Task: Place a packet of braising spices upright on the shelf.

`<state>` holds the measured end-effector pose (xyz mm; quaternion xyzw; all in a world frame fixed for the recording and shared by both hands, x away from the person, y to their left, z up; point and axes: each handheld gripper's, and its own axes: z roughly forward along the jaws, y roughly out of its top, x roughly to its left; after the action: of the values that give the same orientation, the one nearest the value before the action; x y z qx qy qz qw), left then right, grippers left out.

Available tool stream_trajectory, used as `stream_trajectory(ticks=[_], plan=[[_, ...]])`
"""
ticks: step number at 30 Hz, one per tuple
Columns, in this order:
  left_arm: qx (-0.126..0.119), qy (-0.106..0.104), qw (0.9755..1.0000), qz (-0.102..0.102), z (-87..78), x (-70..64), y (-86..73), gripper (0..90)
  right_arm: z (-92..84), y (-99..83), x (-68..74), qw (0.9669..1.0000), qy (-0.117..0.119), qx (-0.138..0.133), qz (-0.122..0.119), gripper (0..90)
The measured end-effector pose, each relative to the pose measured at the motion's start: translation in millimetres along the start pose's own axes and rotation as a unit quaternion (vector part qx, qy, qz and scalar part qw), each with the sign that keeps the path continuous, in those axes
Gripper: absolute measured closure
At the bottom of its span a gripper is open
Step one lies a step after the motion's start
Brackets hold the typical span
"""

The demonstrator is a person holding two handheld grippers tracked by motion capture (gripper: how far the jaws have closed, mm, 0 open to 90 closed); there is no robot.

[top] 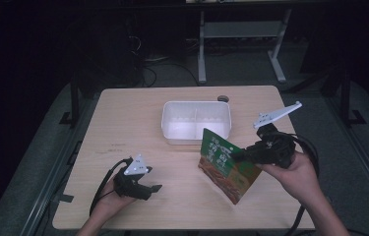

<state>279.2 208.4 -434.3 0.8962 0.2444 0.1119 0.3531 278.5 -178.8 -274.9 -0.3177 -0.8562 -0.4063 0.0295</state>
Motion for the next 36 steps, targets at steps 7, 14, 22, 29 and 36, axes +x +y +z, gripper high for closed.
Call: stream_trajectory(ticks=[7,14,22,29,36], plan=[[0.002,-0.001,1.0000,0.001,0.9,-0.5,0.0,28.3,-15.5,13.6,-3.5,0.9997,-0.022,0.004,0.000,89.7],[0.002,0.000,1.0000,0.000,0.7,1.3,-1.1,28.2,-28.6,29.9,-3.1,0.9993,-0.037,0.004,-0.004,89.7],[0.004,0.002,1.0000,-0.001,0.5,3.0,-2.2,28.3,-30.3,46.5,-9.4,0.9988,-0.047,0.009,-0.002,89.8],[0.004,0.003,1.0000,-0.003,0.0,4.3,-3.0,28.3,-31.8,60.7,-19.7,0.9983,-0.058,0.009,0.003,89.8],[0.003,0.003,1.0000,-0.002,-0.6,4.7,-3.3,28.3,-33.0,74.7,-28.8,0.9970,-0.076,0.010,0.005,89.8]])
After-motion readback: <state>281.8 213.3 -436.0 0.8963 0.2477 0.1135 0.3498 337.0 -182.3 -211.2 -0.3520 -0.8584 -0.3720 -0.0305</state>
